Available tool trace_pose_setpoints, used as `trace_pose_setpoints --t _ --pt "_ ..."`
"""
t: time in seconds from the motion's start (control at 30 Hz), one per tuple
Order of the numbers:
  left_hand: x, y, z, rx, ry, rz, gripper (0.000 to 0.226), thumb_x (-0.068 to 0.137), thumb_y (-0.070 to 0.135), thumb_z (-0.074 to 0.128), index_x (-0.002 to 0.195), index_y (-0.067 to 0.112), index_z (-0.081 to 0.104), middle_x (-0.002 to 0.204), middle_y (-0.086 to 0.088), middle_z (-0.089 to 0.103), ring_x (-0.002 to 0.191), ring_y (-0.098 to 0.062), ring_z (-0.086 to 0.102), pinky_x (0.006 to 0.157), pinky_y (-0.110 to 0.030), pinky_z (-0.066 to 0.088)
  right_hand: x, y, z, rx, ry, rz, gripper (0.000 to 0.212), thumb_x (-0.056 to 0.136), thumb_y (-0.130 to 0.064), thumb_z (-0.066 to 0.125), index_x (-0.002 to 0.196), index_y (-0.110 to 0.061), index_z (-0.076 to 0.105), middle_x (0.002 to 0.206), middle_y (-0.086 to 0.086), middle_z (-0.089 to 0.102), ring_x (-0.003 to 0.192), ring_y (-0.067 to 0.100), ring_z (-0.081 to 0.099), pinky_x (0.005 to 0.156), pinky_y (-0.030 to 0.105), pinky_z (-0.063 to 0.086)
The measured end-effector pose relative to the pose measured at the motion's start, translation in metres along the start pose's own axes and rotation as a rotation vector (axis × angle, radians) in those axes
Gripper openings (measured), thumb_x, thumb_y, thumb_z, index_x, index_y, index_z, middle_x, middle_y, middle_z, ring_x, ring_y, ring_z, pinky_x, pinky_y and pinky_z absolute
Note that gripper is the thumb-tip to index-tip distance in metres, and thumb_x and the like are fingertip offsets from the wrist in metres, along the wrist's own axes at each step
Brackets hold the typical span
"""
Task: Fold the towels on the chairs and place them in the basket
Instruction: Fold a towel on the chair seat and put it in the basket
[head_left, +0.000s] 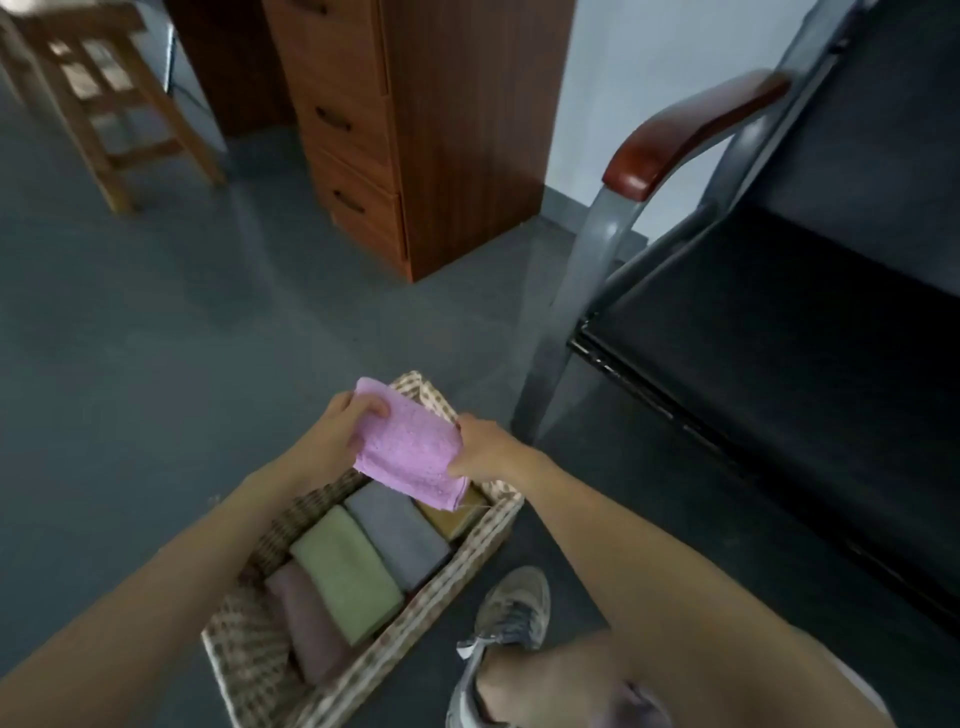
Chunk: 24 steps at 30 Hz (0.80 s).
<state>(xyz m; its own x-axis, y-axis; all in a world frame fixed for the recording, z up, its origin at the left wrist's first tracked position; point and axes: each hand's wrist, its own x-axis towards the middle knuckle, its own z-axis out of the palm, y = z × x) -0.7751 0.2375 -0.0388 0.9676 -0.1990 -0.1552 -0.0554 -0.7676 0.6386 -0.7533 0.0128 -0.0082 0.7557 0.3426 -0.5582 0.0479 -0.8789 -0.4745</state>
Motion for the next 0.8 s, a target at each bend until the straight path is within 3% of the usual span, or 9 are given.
trace_pose_setpoints --t 0.07,0.17,0.27,0.37,0.47,0.57,0.7,0.8 --pt "-0.013 -0.012 0.009 0.029 -0.015 0.000 0.048 0.073 0.006 0.037 0.105 0.040 0.045 0.121 0.001 0.034 0.111 -0.023 0.038 0.084 -0.022 0.035 0.012 -0.006 0.024 -0.035 -0.052 -0.006 0.057 0.086 -0.016 0.062 0.136 -0.003 0.036 0.131 0.016 0.050 0.115 0.031 0.053 0.085 0.035 0.046" --pt "-0.026 -0.032 0.027 0.097 -0.039 -0.067 0.047 0.078 0.022 0.034 0.120 0.032 0.052 0.133 -0.004 0.034 0.122 -0.025 0.038 0.097 -0.031 0.035 0.022 -0.006 0.053 -0.091 -0.132 0.006 0.058 0.091 -0.015 0.057 0.142 -0.004 0.031 0.127 0.014 0.054 0.111 0.029 0.056 0.078 0.032 0.047" --pt "-0.040 -0.060 0.049 0.170 -0.140 -0.092 0.056 0.078 0.009 0.043 0.128 0.033 0.043 0.140 -0.008 0.029 0.124 -0.031 0.037 0.098 -0.035 0.038 0.030 -0.004 0.078 -0.117 -0.225 0.032 0.068 0.091 -0.017 0.056 0.148 -0.006 0.019 0.115 0.011 0.057 0.094 0.024 0.057 0.067 0.028 0.046" --pt "-0.052 -0.081 0.062 0.212 -0.246 -0.128 0.060 0.078 -0.003 0.051 0.133 0.020 0.043 0.135 -0.008 0.030 0.117 -0.027 0.040 0.093 -0.026 0.037 0.036 -0.012 0.100 -0.142 -0.319 0.021 0.064 0.092 -0.020 0.056 0.146 -0.006 0.025 0.100 0.009 0.056 0.084 0.021 0.056 0.061 0.026 0.042" --pt "-0.062 -0.099 0.066 0.228 -0.292 -0.200 0.056 0.079 0.006 0.056 0.132 0.022 0.044 0.134 -0.007 0.034 0.113 -0.022 0.042 0.098 -0.029 0.038 0.040 -0.026 0.125 -0.154 -0.421 -0.022 0.084 0.092 -0.017 0.054 0.151 -0.005 -0.005 0.094 0.009 0.055 0.073 0.019 0.053 0.052 0.025 0.037" --pt "-0.077 -0.117 0.067 0.305 -0.353 -0.265 0.047 0.083 0.009 0.054 0.129 0.019 0.046 0.130 -0.008 0.038 0.109 -0.023 0.045 0.097 -0.031 0.037 0.044 -0.037 0.154 -0.138 -0.502 -0.038 0.092 0.092 -0.016 0.054 0.148 -0.003 -0.017 0.096 0.014 0.056 0.072 0.021 0.054 0.055 0.027 0.039" --pt "-0.091 -0.127 0.069 0.424 -0.356 -0.354 0.023 0.095 0.025 0.045 0.118 0.024 0.048 0.131 -0.005 0.037 0.111 -0.024 0.043 0.094 -0.031 0.038 0.051 -0.051 0.192 -0.143 -0.570 -0.076 0.085 0.095 -0.012 0.046 0.146 -0.002 -0.020 0.089 0.016 0.057 0.072 0.024 0.053 0.060 0.030 0.040" --pt "-0.089 -0.126 0.081 0.619 -0.343 -0.505 0.032 0.099 0.027 0.037 0.130 0.020 0.042 0.145 -0.009 0.027 0.129 -0.030 0.031 0.104 -0.039 0.033 0.057 -0.053 0.217 -0.156 -0.582 -0.076 0.080 0.097 -0.011 0.044 0.148 -0.006 -0.017 0.120 0.021 0.054 0.100 0.031 0.056 0.080 0.035 0.042"
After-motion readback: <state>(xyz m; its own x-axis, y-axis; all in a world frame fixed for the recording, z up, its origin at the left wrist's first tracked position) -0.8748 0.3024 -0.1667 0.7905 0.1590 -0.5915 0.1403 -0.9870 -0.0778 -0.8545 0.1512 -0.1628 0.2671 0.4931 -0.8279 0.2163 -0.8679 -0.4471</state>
